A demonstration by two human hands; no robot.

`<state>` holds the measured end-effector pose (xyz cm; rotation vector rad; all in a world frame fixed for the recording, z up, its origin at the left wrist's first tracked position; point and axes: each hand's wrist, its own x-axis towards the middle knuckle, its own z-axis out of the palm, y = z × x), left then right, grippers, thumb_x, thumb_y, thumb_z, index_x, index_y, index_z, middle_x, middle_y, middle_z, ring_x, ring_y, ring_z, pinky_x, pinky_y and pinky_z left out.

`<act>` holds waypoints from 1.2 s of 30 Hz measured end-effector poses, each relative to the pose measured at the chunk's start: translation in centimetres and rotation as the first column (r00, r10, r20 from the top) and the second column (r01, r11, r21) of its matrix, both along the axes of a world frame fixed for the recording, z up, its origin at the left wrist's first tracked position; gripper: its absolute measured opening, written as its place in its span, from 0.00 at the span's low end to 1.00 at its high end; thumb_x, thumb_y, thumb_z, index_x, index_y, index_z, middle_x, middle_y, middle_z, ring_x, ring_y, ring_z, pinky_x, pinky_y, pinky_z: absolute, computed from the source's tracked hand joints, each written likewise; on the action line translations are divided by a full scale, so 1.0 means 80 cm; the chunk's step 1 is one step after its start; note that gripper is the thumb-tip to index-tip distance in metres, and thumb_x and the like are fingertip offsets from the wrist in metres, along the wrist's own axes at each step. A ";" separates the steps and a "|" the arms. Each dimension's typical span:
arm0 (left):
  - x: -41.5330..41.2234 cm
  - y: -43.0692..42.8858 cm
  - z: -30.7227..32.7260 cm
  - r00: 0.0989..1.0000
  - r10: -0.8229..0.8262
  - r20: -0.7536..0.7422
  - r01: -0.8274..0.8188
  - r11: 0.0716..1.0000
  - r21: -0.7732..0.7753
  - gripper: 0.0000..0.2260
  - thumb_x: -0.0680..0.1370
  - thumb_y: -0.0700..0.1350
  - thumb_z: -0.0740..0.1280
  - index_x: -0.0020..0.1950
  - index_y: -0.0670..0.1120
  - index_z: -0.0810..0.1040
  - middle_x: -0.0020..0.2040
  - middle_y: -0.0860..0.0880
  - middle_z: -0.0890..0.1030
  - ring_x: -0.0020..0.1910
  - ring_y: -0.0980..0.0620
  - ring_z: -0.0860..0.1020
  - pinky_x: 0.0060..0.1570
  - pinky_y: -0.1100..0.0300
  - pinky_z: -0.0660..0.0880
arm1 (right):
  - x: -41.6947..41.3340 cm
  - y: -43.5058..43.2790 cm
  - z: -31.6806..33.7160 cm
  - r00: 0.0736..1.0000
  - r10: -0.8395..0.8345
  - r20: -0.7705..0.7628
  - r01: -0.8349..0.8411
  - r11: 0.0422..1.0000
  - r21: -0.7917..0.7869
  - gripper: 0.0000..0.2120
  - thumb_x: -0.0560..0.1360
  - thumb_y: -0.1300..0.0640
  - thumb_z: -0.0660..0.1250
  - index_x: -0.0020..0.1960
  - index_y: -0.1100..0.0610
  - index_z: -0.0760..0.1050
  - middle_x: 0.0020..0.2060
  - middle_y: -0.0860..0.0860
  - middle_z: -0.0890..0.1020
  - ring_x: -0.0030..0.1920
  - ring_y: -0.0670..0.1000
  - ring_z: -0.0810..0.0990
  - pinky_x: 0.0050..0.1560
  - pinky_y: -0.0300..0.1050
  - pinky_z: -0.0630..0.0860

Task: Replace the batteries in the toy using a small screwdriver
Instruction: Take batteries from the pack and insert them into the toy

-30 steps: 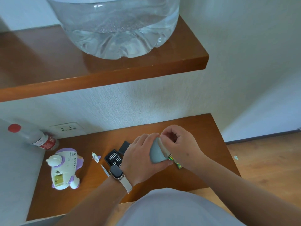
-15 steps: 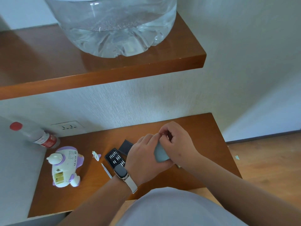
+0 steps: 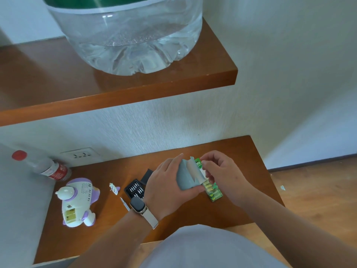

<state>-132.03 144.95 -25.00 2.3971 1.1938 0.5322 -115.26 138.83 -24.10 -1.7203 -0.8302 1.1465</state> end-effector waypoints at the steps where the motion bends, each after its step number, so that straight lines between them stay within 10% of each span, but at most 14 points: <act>1: 0.000 0.002 0.000 1.000 -0.003 0.006 0.003 1.000 0.010 0.46 0.64 0.78 0.61 0.73 0.51 0.71 0.64 0.53 0.78 0.58 0.55 0.77 0.53 0.61 0.74 | 0.000 -0.002 -0.001 0.999 0.035 -0.016 -0.035 0.999 -0.008 0.05 0.81 0.52 0.63 0.50 0.48 0.78 0.39 0.55 0.80 0.34 0.47 0.76 0.36 0.38 0.77; 24: 0.000 0.004 -0.008 0.998 -0.065 -0.021 0.068 0.985 0.156 0.37 0.66 0.73 0.64 0.60 0.46 0.80 0.51 0.50 0.84 0.46 0.51 0.83 0.42 0.56 0.82 | -0.029 -0.011 -0.005 0.997 0.074 -0.030 -0.069 0.990 0.125 0.06 0.76 0.56 0.70 0.51 0.49 0.76 0.36 0.55 0.78 0.36 0.47 0.77 0.39 0.40 0.78; 36: -0.002 0.003 -0.003 0.999 -0.015 0.046 0.009 0.992 0.122 0.30 0.67 0.63 0.65 0.60 0.43 0.80 0.52 0.48 0.84 0.46 0.48 0.83 0.41 0.54 0.81 | -0.038 -0.026 -0.017 0.872 0.138 0.470 -0.273 0.933 0.233 0.19 0.76 0.44 0.65 0.66 0.45 0.76 0.38 0.41 0.73 0.41 0.43 0.73 0.41 0.33 0.70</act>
